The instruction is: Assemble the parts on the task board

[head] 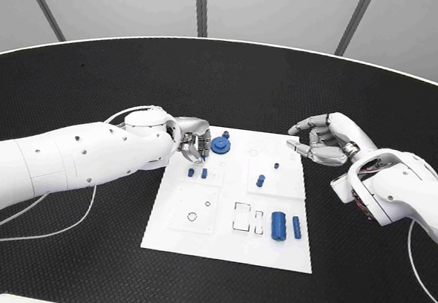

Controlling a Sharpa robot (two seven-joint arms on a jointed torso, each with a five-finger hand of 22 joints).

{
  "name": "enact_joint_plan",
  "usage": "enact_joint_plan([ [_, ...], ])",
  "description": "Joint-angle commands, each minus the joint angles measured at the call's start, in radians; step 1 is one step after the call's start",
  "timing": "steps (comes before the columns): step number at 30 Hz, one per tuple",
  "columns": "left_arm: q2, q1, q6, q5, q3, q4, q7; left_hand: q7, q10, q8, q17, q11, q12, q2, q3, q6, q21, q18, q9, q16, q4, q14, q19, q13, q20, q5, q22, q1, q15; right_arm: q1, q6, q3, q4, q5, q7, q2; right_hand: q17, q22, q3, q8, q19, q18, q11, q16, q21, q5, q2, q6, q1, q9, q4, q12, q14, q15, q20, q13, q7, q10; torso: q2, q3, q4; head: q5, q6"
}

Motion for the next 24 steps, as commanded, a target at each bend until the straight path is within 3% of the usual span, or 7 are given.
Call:
enact_joint_plan([
  [1, 0.001, 0.000, 0.002, 0.000, 0.000, -0.001, -0.001, 0.000, 0.007, -0.004, 0.000, 0.000, -0.007, 0.006, 0.002, 0.006, -0.002, -0.012, -0.001, -0.004, -0.006, -0.005, -0.003, -0.001, -0.002, 0.002, -0.003, -0.002, -0.002, 0.000, 0.000, 0.000, 0.000, 0.000, 0.000, 0.000, 0.087, 0.122, 0.003, 0.006, 0.027, 0.017, 0.000, -0.006, -0.003, 0.003, -0.003, 0.001, 0.009, 0.001, 0.000, 0.006, 0.059, -0.007, -0.008, 0.001, -0.004, 0.010, 0.000, 0.0000, 0.0001, 0.000, -0.001],
  [11, 0.003, 0.000, 0.004, 0.007, 0.000, -0.007, 0.004, 0.011, -0.010, -0.037, 0.073, 0.013, -0.050, 0.005, 0.003, -0.019, -0.018, -0.006, -0.012, 0.024, -0.011, 0.007, -0.021, -0.011, 0.002, 0.003, -0.030, -0.012, 0.010, 0.000, 0.000, 0.000, -0.002, 0.000, 0.000, 0.001, 0.087, 0.122, 0.003, 0.006, 0.027, 0.017, 0.000, -0.006, -0.003, 0.003, -0.003, 0.001, 0.009, 0.001, 0.000, 0.006, 0.059, -0.007, -0.008, 0.001, -0.004, 0.010, -0.001, 0.0003, 0.0007, -0.001, -0.002],
  [24, 0.004, 0.000, 0.019, 0.010, 0.000, -0.009, -0.004, 0.027, -0.028, -0.089, 0.051, 0.032, -0.119, -0.016, 0.004, -0.065, -0.032, -0.002, -0.033, 0.021, -0.014, -0.007, -0.037, -0.032, 0.014, 0.005, -0.052, -0.032, 0.026, 0.000, -0.001, 0.000, -0.004, 0.000, 0.000, 0.002, 0.085, 0.119, 0.005, 0.008, 0.027, 0.018, -0.001, -0.009, -0.007, 0.007, -0.004, 0.000, 0.008, 0.002, -0.001, 0.002, 0.060, -0.008, -0.010, -0.003, -0.004, 0.010, 0.000, -0.0003, 0.0002, -0.001, -0.003],
])
